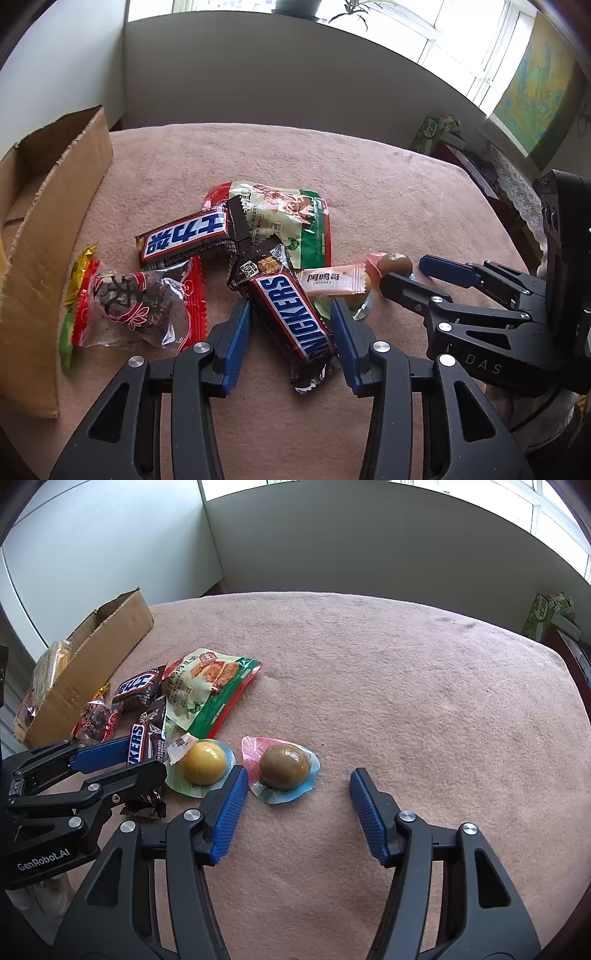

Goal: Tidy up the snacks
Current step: 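Move both grippers back over the remaining snacks on the table, then close the left gripper on the Snickers bar while the right gripper grasps the wrapped brown egg, then carry the Snickers bar with the left gripper while the right gripper carries the brown egg over the box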

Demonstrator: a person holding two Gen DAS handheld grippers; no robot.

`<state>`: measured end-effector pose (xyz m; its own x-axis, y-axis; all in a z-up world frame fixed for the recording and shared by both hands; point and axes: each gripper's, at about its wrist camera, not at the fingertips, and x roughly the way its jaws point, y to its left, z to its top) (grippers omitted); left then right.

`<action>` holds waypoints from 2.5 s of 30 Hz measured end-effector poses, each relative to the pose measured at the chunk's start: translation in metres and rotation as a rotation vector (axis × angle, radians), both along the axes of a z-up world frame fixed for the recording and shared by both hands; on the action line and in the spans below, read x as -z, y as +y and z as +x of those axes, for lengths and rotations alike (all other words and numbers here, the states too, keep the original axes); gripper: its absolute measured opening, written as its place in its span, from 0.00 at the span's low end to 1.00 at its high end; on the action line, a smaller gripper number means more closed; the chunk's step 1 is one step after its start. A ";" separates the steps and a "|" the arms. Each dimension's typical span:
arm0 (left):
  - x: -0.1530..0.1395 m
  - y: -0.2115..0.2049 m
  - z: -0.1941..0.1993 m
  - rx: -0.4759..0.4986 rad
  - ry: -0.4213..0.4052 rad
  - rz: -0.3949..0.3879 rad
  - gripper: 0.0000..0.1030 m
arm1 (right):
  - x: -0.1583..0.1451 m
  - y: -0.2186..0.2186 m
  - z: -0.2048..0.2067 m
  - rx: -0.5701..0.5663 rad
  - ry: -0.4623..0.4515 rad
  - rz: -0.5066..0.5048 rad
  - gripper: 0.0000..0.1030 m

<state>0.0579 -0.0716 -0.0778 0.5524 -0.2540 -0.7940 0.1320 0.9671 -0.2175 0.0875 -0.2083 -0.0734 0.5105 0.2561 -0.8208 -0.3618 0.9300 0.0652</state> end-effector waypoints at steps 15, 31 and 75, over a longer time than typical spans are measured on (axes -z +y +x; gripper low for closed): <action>0.004 0.001 0.001 0.036 -0.010 0.002 0.37 | 0.002 0.019 0.001 -0.020 -0.045 -0.077 0.40; -0.005 0.022 -0.013 0.011 -0.043 -0.002 0.33 | -0.004 0.005 -0.001 0.019 -0.048 -0.031 0.28; -0.061 0.200 -0.057 -0.338 -0.267 0.088 0.34 | -0.068 0.246 -0.011 -0.301 -0.139 0.223 0.31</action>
<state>0.0004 0.1284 -0.0169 0.7818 0.0391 -0.6223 -0.1550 0.9789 -0.1332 0.0760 0.0379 -0.0050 0.4877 0.5753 -0.6566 -0.6357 0.7495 0.1846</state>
